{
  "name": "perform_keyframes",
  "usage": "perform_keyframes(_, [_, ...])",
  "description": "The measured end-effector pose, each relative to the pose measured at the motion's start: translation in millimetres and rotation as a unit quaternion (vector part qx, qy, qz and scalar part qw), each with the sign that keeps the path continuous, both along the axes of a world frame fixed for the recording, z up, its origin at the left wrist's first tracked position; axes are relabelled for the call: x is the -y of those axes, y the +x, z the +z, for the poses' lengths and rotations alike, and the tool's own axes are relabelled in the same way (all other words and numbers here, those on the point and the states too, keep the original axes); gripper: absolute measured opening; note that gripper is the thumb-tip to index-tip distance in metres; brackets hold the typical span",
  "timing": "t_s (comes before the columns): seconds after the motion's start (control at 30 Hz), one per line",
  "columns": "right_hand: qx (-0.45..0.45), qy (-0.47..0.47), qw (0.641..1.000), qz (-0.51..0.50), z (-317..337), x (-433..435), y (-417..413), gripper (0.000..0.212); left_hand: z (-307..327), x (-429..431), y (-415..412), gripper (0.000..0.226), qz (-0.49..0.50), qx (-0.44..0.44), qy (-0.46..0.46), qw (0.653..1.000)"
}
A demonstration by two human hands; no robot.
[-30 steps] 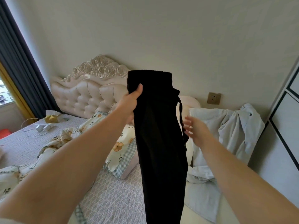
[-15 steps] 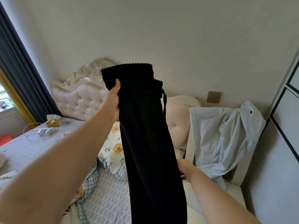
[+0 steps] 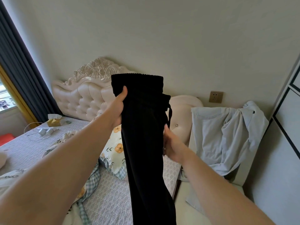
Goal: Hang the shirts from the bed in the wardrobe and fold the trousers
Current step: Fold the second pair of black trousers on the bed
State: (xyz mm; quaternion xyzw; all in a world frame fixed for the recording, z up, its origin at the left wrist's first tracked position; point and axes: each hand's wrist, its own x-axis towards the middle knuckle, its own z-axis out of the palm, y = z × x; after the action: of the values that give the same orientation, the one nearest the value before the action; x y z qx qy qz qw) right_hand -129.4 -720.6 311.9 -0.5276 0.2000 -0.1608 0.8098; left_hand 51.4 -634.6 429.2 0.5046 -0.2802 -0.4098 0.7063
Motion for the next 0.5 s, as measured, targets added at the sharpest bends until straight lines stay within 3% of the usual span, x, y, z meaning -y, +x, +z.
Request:
perform_keyframes(0.1, [-0.039,-0.154,0.972,-0.172,46,11,13,0.037,-7,-5,2,0.050,0.002,-0.002,0.023,1.000])
perform_keyframes(0.17, [-0.059,-0.294,0.912,-0.282,66,19,14,0.021,-11,-8,3,0.058,0.000,0.006,0.025,1.000])
perform_keyframes(0.27, [-0.029,-0.451,0.819,-0.353,89,28,10,0.022,-13,-13,4,0.067,-0.017,0.027,0.025,0.999])
perform_keyframes(0.37, [-0.061,-0.577,0.757,-0.302,102,36,7,0.028,-14,-16,6,0.071,-0.017,0.032,0.026,0.999])
perform_keyframes(0.43, [-0.117,-0.628,0.745,-0.192,105,41,4,0.038,-15,-17,7,0.073,-0.021,0.034,0.025,0.999])
perform_keyframes(0.5, [-0.201,-0.681,0.699,-0.088,102,45,1,0.041,-18,-19,9,0.071,-0.028,0.027,0.024,0.999])
